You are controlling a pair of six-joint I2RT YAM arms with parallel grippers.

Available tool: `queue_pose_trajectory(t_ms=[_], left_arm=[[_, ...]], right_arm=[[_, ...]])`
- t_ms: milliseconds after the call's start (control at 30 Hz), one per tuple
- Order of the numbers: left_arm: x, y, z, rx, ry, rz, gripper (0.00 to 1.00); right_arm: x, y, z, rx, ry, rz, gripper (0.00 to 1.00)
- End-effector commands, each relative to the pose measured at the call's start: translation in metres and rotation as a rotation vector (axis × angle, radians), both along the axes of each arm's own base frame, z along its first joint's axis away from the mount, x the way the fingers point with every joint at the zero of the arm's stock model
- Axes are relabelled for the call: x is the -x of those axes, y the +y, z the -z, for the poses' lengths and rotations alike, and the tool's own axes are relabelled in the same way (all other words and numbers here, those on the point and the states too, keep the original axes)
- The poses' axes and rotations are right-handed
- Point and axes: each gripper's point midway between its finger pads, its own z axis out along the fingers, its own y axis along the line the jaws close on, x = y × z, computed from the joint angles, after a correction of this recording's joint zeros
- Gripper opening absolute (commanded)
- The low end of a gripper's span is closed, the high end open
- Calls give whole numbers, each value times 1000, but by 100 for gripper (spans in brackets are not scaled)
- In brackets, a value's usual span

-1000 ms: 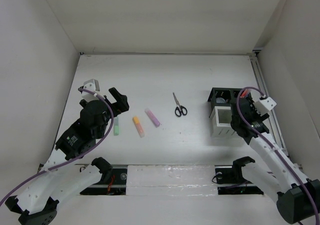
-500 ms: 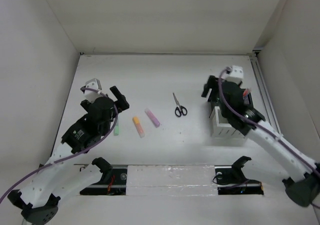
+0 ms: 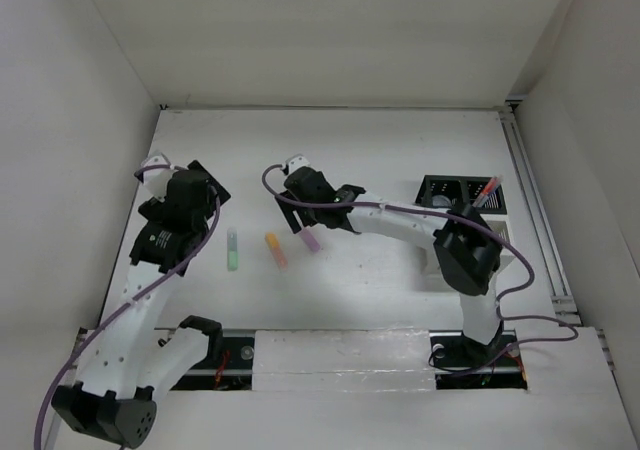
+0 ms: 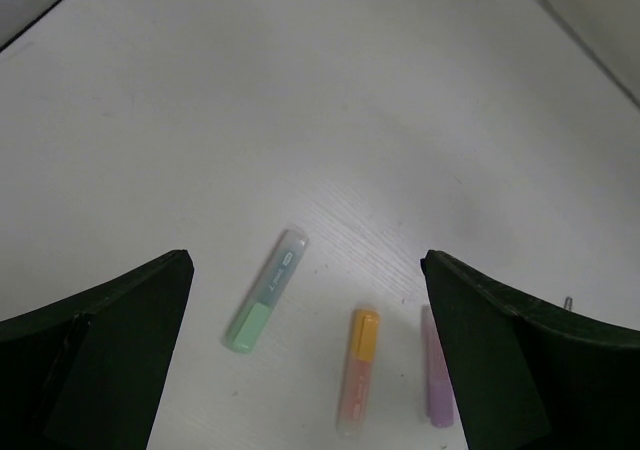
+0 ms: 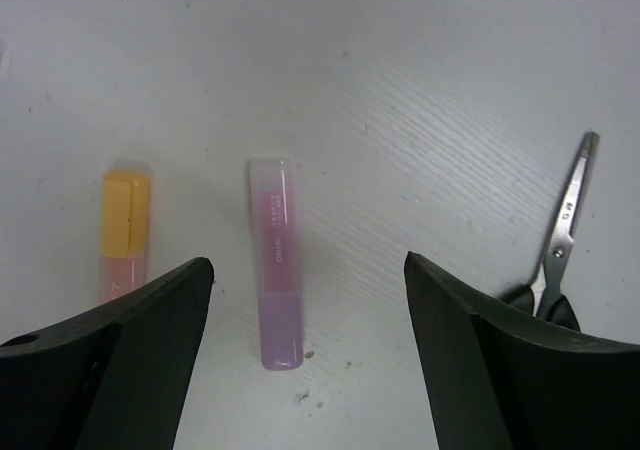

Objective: Sort the stationery into containers
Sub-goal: Pick up the pen from the center of the board.

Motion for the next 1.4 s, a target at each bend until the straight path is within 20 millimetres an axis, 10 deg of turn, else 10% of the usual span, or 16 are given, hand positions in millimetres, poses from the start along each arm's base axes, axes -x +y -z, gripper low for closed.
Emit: queue_pose_trajectory(t_ms=[0,767,1200,1367], left_arm=[[11,13,-37,26,-159,-60,99],[1,-6,-30,26,-113,60,99],[1,-5,-33,23,-128,64,99],[1,-5,-33,23,-128,64,99]], right_arm=[[-4,20,-11,-22,4,-51,82],[-6,45,74,102,134,-152,69],[-10,36,86,118,175,-163,10],[-16,47,42,6,85,-175,0]])
